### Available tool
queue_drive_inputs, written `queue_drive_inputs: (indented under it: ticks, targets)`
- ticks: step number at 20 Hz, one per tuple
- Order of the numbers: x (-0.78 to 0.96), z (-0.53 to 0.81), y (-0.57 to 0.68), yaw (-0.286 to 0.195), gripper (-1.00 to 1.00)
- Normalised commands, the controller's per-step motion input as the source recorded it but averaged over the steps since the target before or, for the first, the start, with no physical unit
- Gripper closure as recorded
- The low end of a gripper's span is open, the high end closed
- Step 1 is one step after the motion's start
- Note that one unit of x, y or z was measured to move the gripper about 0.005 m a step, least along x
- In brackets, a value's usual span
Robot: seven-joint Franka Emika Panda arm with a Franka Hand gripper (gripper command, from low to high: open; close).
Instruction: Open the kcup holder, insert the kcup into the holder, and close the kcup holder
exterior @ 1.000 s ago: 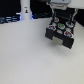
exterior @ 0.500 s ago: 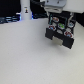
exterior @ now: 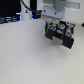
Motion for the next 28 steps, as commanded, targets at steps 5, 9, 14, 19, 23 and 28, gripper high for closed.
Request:
queue_drive_inputs:
  ticks: [5, 9, 14, 19, 23, 28]
  targets:
    - [0.53, -0.14, 0.19, 0.154, -1.0]
    - [0.25, -0.17, 0.21, 0.223, -1.0]
    - [0.04, -0.19, 0.23, 0.225, -1.0]
    - [-0.2, -0.03, 0.36, 0.163, -1.0]
    - [-0.24, 0.04, 0.49, 0.109, -1.0]
    - [-0.41, 0.1, 0.53, 0.08, -1.0]
